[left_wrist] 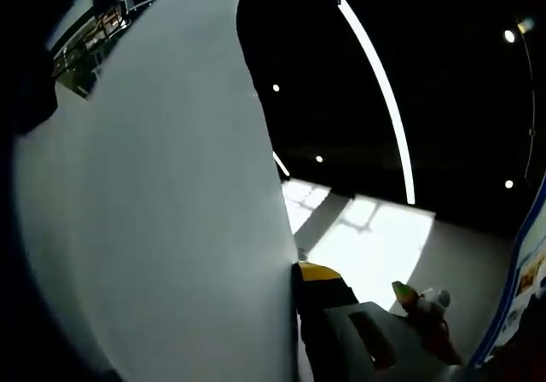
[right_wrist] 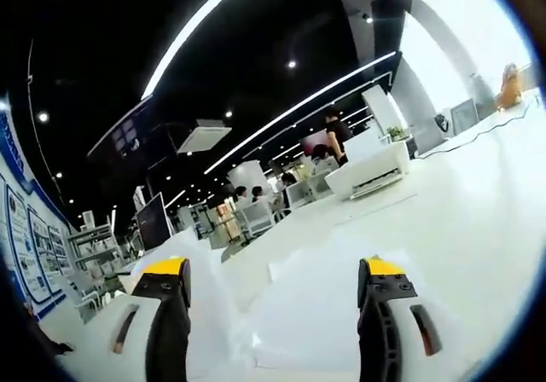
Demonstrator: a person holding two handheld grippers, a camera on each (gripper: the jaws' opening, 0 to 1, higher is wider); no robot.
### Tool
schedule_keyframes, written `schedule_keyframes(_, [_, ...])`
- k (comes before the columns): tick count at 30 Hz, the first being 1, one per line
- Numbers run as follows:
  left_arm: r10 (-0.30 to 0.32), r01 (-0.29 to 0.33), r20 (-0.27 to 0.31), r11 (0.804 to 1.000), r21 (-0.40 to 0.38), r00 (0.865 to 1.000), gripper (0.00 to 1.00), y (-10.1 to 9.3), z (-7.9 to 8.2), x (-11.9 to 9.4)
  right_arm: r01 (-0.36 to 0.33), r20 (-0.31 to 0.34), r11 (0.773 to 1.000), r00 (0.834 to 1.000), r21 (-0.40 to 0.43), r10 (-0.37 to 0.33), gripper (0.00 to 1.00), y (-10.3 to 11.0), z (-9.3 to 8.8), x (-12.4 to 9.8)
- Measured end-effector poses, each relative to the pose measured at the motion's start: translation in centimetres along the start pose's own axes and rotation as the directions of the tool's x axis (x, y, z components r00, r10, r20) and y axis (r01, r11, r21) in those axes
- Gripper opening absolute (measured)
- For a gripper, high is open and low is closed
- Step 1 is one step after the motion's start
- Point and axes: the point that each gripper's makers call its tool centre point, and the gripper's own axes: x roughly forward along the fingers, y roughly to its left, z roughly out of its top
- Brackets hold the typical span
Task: Organize the stack of printing papers by aligning and flattening the scattered papers on the table
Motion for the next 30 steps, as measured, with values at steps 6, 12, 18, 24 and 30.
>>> schedule_keyframes(6, [0.001,-0.001,-0.001,1.000,0.002,1.000,0.07,0.0,-0.1,0.0,0.019,0.017,1.000,1.000,-0.005,-0.019,0.76,-0.9,0.9,-0.6])
schedule_keyframes(12, [0.003,-0.003,-0.003,1.000,0.000,1.000,0.07,0.0,-0.1,0.0,0.040,0.033,0.999,0.999,-0.008,-0.040,0.76,-1.6,1.7,-1.0])
schedule_keyframes(18, [0.004,-0.004,-0.003,1.000,0.000,1.000,0.07,0.0,-0.1,0.0,0.064,0.052,0.998,0.997,-0.014,-0.064,0.76,-2.5,2.7,-1.7])
schedule_keyframes(24, [0.004,-0.004,-0.006,1.000,0.006,1.000,0.07,-0.1,-0.2,0.1,0.086,0.069,0.996,0.994,-0.010,-0.085,0.77,-3.2,3.2,-2.0])
schedule_keyframes(30, [0.002,-0.002,-0.008,1.000,0.007,1.000,0.07,-0.2,-0.3,0.1,0.103,0.066,0.995,0.993,-0.015,-0.101,0.77,-3.7,3.1,-2.1])
